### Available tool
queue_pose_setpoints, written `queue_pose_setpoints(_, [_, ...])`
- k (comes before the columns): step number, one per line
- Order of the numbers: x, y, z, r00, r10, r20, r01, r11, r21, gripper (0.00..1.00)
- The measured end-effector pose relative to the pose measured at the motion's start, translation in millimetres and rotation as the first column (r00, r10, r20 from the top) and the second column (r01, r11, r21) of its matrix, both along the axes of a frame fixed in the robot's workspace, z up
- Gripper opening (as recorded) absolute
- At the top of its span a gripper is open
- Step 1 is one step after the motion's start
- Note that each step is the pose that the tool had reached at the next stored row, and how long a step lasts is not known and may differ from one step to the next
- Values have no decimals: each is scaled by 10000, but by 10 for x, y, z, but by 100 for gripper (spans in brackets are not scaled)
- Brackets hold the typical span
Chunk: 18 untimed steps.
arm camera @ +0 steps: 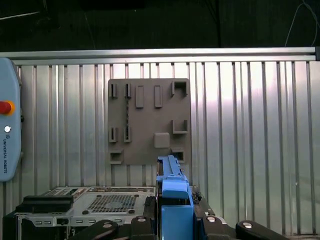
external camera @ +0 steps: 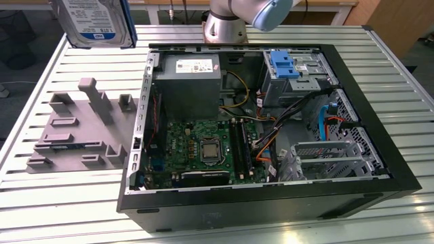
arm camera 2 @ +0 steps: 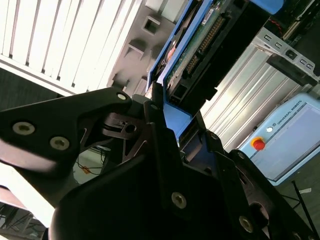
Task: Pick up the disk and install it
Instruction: 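Pick up the disk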
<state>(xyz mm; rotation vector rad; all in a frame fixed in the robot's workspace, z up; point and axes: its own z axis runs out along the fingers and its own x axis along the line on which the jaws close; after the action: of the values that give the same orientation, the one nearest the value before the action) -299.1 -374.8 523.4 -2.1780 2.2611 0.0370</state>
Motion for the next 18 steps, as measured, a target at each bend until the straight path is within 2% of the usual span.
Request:
queue_pose_setpoints(5, [76, 0, 0, 10000, 0, 0, 0, 10000, 0, 36])
queue_pose_setpoints(15, [79, 0, 0, 10000, 0, 0, 0, 10000, 0, 36])
queue_pose_setpoints(18, [79, -16, 0, 10000, 1, 1, -1, 10000, 0, 36])
